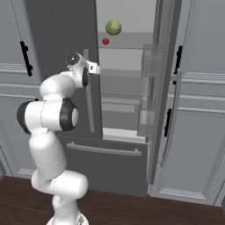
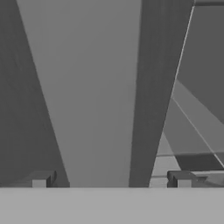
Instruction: Take the strawberry from the fridge and place it on top of the pancake, located on the dining counter.
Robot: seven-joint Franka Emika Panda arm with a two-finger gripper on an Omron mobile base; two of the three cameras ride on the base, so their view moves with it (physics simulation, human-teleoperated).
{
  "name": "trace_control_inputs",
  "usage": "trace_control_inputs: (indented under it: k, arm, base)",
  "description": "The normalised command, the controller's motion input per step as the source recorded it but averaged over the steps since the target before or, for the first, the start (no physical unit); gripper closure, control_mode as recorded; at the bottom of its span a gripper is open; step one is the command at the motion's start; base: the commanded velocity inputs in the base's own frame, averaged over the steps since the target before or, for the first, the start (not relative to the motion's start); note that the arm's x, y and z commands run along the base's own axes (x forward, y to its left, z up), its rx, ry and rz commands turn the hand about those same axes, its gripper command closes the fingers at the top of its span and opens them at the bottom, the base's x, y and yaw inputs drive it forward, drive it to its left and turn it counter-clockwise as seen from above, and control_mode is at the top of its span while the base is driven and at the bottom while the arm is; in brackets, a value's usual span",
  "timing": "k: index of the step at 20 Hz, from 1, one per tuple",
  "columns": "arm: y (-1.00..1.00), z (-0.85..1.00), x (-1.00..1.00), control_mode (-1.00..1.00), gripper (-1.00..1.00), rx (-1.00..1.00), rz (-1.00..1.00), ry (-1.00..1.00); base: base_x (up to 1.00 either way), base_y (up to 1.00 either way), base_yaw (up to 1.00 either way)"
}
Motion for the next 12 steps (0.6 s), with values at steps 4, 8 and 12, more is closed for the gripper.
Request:
trace_control_inputs:
  k: [4, 8, 12]
  arm:
    - [0.0, -0.13, 0.31, -1.0, -1.0, 0.0, 0.0, -0.22]
    - [0.0, -0.01, 0.24, -1.0, -1.0, 0.0, 0.0, -0.12]
    - [0.0, 0.0, 0.01, -1.0, 1.0, 0.0, -0.02, 0.0]
  base:
    - [0.0, 0.0, 0.0]
    - [0.0, 0.0, 0.0]
    - [0.0, 0.0, 0.0]
